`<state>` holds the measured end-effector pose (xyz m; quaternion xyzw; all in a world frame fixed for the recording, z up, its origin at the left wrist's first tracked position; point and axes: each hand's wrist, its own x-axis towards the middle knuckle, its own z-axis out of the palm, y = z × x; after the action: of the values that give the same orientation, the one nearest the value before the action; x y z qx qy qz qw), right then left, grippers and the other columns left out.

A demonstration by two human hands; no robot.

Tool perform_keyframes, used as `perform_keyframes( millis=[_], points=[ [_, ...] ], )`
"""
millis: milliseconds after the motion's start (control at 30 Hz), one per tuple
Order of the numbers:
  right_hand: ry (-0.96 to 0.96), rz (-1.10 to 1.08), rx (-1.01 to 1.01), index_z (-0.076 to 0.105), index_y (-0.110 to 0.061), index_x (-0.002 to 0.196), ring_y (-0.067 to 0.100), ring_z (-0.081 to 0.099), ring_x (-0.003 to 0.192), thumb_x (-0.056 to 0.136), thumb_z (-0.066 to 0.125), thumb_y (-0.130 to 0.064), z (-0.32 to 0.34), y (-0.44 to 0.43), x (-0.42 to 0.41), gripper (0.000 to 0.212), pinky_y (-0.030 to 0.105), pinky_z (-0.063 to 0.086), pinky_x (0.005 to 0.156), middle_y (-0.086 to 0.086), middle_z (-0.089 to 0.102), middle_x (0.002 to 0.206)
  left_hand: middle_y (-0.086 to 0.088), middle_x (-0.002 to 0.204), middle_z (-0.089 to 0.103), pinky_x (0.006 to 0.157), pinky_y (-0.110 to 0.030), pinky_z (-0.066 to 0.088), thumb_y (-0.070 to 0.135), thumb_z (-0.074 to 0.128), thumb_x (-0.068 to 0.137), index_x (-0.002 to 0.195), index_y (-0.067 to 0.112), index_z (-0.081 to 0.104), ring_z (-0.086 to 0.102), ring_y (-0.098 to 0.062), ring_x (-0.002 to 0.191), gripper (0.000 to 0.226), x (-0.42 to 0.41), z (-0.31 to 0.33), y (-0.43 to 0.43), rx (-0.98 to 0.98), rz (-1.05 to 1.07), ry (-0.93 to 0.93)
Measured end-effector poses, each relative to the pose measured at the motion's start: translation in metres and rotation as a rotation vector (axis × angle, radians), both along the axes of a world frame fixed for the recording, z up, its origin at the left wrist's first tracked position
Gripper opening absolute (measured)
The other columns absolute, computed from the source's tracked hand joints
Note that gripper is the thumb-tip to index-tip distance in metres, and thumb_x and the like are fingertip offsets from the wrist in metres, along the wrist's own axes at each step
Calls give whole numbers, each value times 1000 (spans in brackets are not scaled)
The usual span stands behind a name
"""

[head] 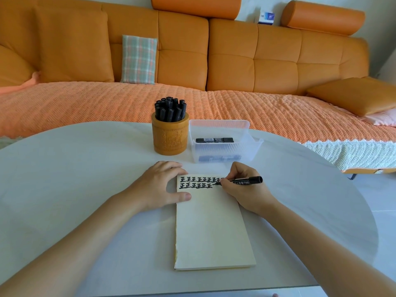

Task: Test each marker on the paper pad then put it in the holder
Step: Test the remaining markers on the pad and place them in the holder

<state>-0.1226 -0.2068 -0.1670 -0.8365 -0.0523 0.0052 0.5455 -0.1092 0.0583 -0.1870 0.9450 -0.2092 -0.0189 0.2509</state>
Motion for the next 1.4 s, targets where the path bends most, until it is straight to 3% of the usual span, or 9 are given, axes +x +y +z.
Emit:
perform_keyframes(
  millis=[233,667,1167,1300,1400],
  points=[
    [-3,69,4,43,3,73,14,38,55,86,70,-6,2,-3,0,32,22,32,50,4,49,64,21,146,32,111,-23,19,84,49,63,136,38,48,18,4,135,86,0,0,0,-11,-3,-2],
    [-6,35,-2,48,-3,73,12,41,55,86,71,-11,2,0,-2,28,19,34,50,1,53,64,20,145,33,110,-23,18,83,49,63,135,38,48,19,4,135,85,0,0,0,-7,-2,-9],
    [-11,86,5,41,5,74,16,36,58,84,65,1,5,0,-1,27,22,29,49,9,44,64,21,146,32,109,-23,19,84,49,65,136,39,47,19,4,135,84,-1,0,1,-1,-8,-14],
    [20,35,192,45,-3,72,14,36,47,88,64,2,2,-4,0,25,23,29,46,2,44,54,23,144,32,111,-24,21,83,48,66,137,39,45,20,4,134,84,-1,1,1,6,-6,-11],
    [-72,-14,274,59,-7,79,7,49,48,87,67,4,6,-3,0,16,16,38,48,-6,57,61,27,143,32,111,-24,23,76,50,78,143,39,38,24,5,134,77,-3,3,2,-41,-6,-18]
  ],
)
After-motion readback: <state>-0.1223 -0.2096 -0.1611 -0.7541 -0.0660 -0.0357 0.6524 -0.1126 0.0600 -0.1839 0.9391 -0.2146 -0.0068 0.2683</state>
